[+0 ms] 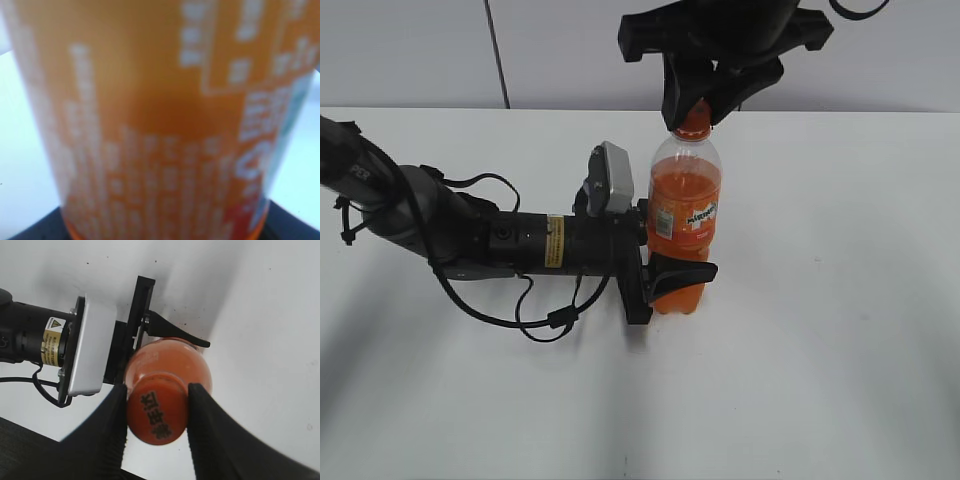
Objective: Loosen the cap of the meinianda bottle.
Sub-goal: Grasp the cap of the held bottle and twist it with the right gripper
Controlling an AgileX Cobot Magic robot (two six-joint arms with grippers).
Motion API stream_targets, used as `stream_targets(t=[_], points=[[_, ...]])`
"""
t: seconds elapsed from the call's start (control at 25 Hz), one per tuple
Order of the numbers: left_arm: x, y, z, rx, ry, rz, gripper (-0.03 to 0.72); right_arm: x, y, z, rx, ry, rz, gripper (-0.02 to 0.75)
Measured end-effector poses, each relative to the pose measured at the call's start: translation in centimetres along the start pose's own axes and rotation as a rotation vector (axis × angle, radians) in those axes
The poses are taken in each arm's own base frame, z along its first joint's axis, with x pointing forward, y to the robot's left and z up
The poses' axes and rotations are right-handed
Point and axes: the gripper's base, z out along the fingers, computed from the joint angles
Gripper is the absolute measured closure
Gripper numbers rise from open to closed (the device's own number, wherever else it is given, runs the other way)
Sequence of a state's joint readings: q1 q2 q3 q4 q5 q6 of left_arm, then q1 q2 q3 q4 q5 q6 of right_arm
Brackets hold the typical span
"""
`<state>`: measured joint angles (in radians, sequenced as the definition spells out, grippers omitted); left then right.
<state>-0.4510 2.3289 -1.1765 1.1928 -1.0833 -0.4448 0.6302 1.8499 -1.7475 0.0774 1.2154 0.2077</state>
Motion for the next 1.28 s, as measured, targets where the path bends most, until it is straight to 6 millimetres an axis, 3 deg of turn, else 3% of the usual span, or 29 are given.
stream_targets(t=[0.28,0.36,0.6,1.28], points=[[0.01,0.0,0.0,0.0,0.001,0.0,0.295,-0.01,0.08,-0.01,-0.013,0.0,-0.057,0.462],[0.01,-0.01,0.0,0.001,0.001,0.001,0.295,0.0,0.11,-0.01,-0.023,0.0,-0.147,0.463],[0.02,-0.04,-0.15,0.014,-0.003,0.016,0.295,0.06,0.42,-0.04,-0.066,-0.01,-0.632,0.463],[0.03,-0.03,-0.15,0.014,-0.002,0.02,0.295,0.11,0.21,-0.03,-0.047,-0.013,-1.261,0.463]])
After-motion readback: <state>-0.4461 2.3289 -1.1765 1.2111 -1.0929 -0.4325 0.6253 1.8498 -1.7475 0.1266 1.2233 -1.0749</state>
